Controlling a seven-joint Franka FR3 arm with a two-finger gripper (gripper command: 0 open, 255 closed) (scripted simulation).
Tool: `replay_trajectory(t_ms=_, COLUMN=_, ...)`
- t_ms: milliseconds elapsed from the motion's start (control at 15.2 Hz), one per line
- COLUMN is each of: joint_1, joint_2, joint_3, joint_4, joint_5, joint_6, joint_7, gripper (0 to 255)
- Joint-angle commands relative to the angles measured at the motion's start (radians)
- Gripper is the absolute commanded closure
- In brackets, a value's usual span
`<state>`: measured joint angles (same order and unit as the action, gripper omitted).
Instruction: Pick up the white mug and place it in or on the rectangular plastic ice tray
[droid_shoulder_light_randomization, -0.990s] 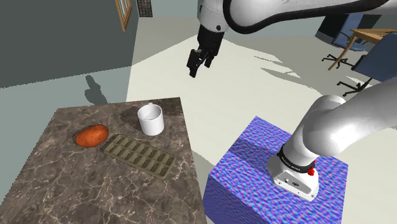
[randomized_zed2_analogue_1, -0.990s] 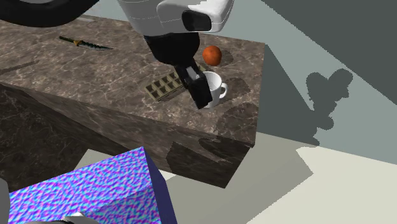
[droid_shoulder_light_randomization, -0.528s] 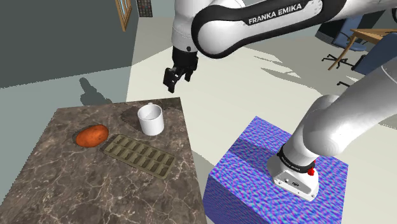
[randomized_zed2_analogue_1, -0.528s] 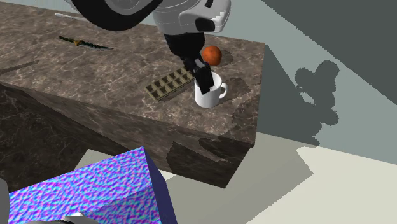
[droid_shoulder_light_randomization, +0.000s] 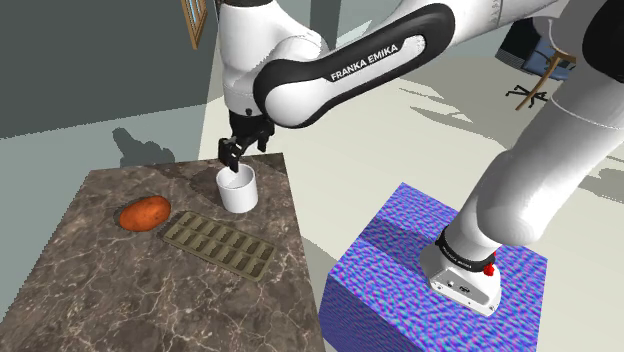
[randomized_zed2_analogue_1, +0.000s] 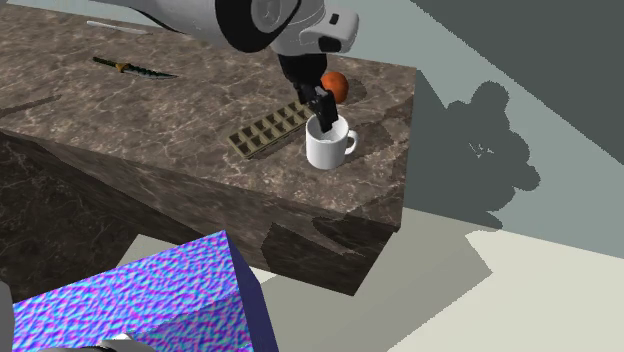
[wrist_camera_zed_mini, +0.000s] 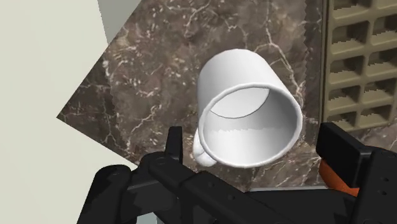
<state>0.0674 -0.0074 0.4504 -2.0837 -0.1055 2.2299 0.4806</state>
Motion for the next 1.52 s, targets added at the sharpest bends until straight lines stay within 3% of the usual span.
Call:
replay_trajectory(t_ms=0, joint_1=0.016, joint_2=0.079, joint_3=0.017, joint_4=0.044, joint_5=-0.052, joint_6=0.017, joint_7=0.057, gripper=0)
replay_trajectory(t_ms=330, joint_1=0.08, joint_2=0.273, joint_3=0.02, joint_4=0.19, joint_5=-0.171, joint_6=0.016, joint_7=0.171, gripper=0)
replay_trajectory(t_ms=858, joint_1=0.093, joint_2=0.339, joint_3=-0.001, joint_4=0.173, joint_5=-0.218, joint_6=0.09, joint_7=0.2, gripper=0)
replay_trajectory(t_ms=1320, joint_1=0.093, joint_2=0.339, joint_3=-0.001, joint_4=0.173, joint_5=-0.218, joint_6=0.09, joint_7=0.2, gripper=0)
replay_trajectory(t_ms=1386, joint_1=0.093, joint_2=0.339, joint_3=-0.001, joint_4=0.173, joint_5=-0.218, joint_6=0.09, joint_7=0.2, gripper=255)
replay_trajectory(t_ms=1452, joint_1=0.093, joint_2=0.339, joint_3=-0.001, joint_4=0.173, joint_5=-0.218, joint_6=0.09, joint_7=0.2, gripper=255)
